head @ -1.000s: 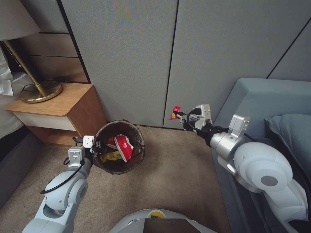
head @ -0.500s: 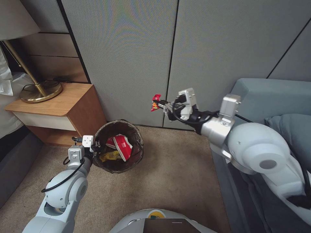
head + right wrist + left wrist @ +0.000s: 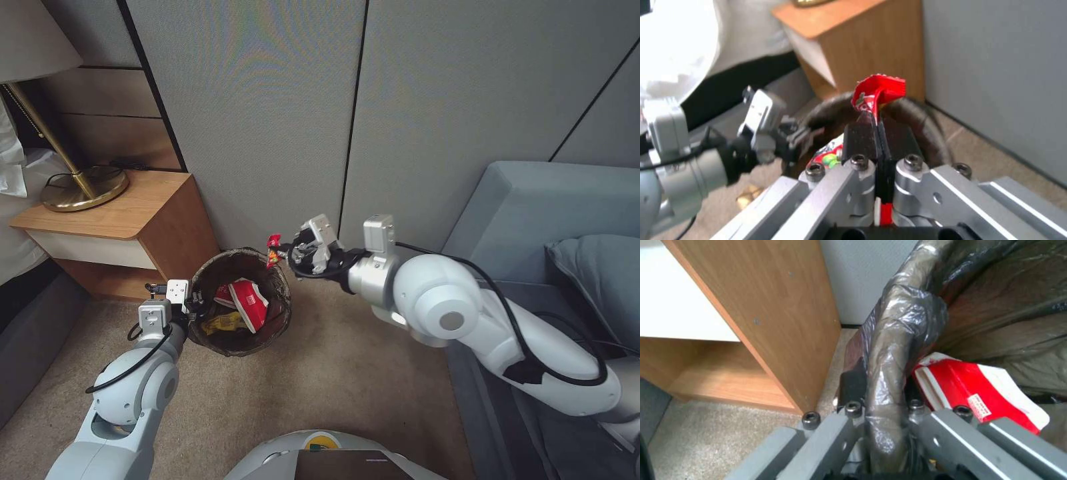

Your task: Pick up the trash bin, then pick up the garbage from the floor and place it into the trash bin.

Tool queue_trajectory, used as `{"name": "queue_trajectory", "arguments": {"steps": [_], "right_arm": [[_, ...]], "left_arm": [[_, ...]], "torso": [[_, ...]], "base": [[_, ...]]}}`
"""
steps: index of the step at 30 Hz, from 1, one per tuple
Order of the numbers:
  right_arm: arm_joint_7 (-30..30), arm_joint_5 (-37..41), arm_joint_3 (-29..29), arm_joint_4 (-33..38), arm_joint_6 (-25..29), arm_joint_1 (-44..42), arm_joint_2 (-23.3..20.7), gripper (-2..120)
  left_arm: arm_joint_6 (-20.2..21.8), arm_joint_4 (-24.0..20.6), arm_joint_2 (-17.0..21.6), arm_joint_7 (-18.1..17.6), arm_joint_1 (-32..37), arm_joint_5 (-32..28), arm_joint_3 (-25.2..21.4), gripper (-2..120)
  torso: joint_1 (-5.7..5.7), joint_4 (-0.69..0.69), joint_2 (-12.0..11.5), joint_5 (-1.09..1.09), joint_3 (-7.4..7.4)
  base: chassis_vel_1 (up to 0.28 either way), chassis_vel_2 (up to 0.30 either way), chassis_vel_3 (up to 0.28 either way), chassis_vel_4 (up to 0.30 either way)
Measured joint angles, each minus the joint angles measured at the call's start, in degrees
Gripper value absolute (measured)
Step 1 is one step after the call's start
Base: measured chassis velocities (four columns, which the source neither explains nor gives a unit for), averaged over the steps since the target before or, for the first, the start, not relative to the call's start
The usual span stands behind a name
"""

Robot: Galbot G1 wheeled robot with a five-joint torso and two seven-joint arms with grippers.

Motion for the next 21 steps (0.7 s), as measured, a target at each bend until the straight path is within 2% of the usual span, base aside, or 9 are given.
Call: {"name": "queue_trajectory", "arguments": {"steps": [14,21], "right_arm": [[2.66,-1.89,-13.13,-6.48,0.98,4.27,6.06,0],[2.84,-3.13,-15.77,-11.62,1.18,4.56,9.59,0]], "left_arm": [[0.00,0.61,-0.26,0.10,-0.32,-0.20,-0.61,0],[0.00,0.73,-0.47,0.11,-0.48,-0.22,-0.64,0]], "torso": [[0.00,0.00,0.00,0.00,0.00],[0.00,0.00,0.00,0.00,-0.01]], "base": [[0.000,0.000,0.000,0.000],[0.000,0.000,0.000,0.000]]}}
